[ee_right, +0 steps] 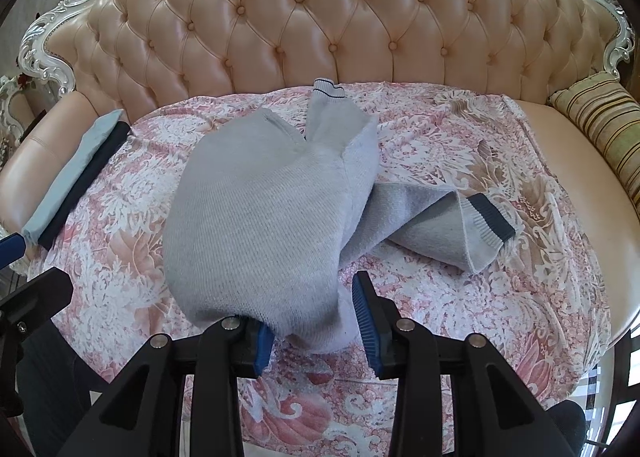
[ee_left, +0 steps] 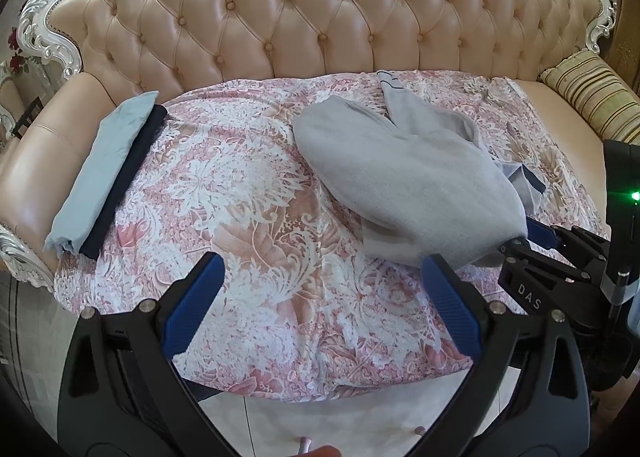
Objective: Fold clothes
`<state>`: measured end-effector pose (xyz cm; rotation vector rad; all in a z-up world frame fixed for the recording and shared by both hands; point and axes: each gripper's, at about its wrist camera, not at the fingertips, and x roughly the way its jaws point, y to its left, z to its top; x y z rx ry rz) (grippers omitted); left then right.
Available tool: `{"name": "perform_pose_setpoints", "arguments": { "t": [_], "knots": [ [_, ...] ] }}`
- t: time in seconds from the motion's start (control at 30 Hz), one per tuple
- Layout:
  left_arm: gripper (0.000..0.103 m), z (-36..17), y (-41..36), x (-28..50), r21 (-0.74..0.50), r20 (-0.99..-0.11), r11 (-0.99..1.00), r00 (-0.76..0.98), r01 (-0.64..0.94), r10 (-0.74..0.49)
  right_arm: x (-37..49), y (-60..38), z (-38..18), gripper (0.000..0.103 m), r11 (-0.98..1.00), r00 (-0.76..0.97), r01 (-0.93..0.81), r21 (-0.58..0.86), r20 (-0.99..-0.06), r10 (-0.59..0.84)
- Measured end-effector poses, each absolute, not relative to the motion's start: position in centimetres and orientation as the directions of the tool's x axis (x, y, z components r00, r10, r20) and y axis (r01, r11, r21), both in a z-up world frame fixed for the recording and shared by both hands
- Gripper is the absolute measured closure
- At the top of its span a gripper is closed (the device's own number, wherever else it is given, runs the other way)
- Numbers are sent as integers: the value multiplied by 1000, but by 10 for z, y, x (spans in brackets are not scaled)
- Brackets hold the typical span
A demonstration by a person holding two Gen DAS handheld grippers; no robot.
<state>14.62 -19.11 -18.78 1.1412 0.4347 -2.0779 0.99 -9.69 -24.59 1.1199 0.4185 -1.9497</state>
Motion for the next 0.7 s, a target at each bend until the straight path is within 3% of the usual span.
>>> {"name": "perform_pose_setpoints", "arguments": {
  "t": [0.2,0.27,0.37,0.5,0.7],
  "knots": [
    [4,-188,-192,150,30,-829,-693,-369,720,-420,12,-86,-238,62,-574,-227,807,140,-823,-520],
    [3,-188,-193,153,26,-825,-694,-376,720,-421,11,-69,-230,46,-559,-225,814,155,-804,-550],
    [3,-189,-199,161,0,-825,-687,-389,727,-411,3,-42,-222,31,-593,-283,793,138,-779,-560],
    [3,-190,-202,170,-22,-824,-686,-402,727,-399,-20,-28,-230,27,-641,-362,764,78,-770,-525],
    [3,-184,-208,189,-41,-810,-682,-424,731,-406,-42,-66,-256,27,-534,-411,836,-127,-789,-456]
  ]
}}
